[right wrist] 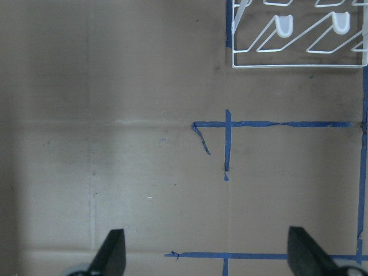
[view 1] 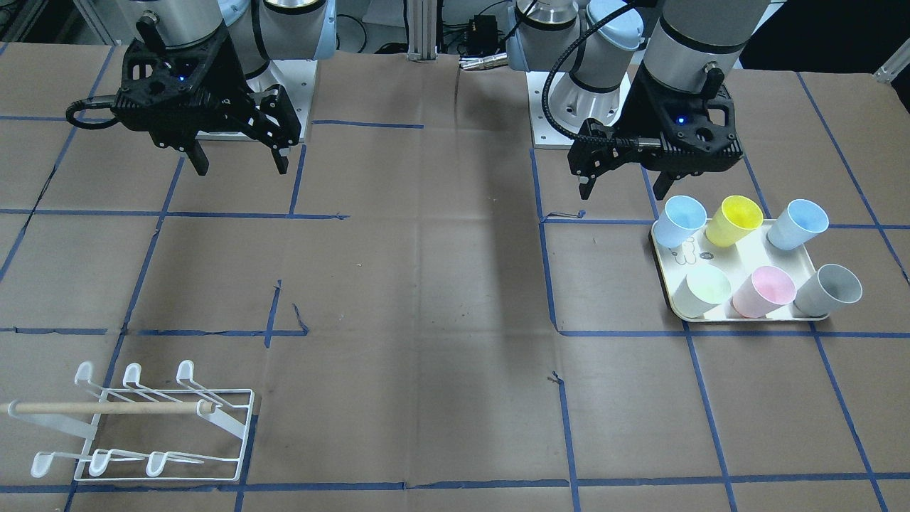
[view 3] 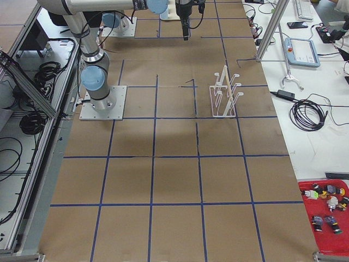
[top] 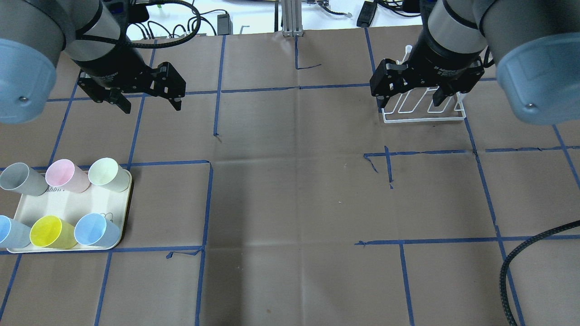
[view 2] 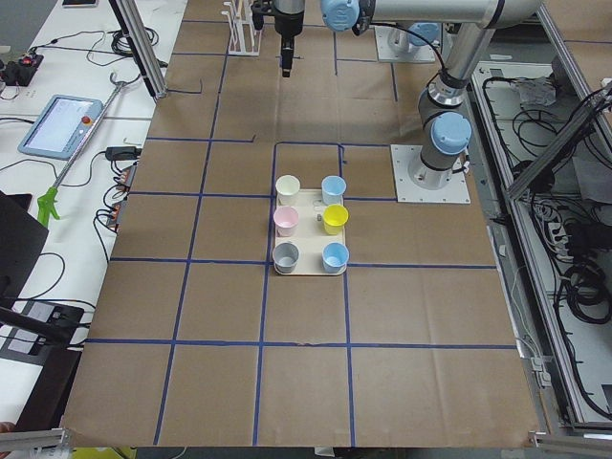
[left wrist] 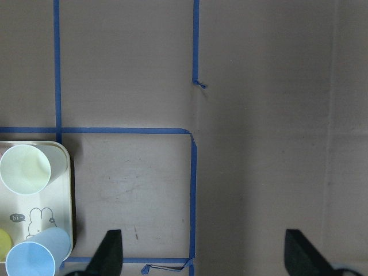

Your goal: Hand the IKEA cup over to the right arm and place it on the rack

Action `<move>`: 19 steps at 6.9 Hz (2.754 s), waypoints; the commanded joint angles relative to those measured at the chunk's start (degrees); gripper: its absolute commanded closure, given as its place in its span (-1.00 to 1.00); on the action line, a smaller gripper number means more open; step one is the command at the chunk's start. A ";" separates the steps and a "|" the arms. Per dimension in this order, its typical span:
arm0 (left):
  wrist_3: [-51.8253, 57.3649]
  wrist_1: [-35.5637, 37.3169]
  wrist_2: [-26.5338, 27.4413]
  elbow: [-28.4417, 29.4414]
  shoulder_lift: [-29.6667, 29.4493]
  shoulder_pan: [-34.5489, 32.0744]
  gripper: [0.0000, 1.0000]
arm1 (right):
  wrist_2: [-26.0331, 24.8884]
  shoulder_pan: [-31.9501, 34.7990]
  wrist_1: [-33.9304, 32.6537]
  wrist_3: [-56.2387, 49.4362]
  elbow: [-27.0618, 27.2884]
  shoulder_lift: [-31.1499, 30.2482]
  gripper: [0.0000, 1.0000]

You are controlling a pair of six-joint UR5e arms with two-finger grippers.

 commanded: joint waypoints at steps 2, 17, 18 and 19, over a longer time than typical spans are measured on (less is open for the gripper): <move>0.00 0.10 -0.03 0.00 -0.19 0.07 -1.00 | 0.00 0.00 0.00 0.00 0.01 0.01 -0.99; 22.74 17.70 -0.12 -18.94 1.65 20.99 -0.99 | 0.78 0.00 -0.17 0.88 0.01 0.19 -0.99; 24.33 22.90 -0.03 -22.03 1.04 21.08 -0.99 | 0.96 0.00 -0.35 0.88 0.01 0.10 -0.99; 25.48 24.61 0.06 -23.37 0.60 21.68 -0.99 | 0.97 0.00 -1.57 0.79 0.09 0.10 -0.99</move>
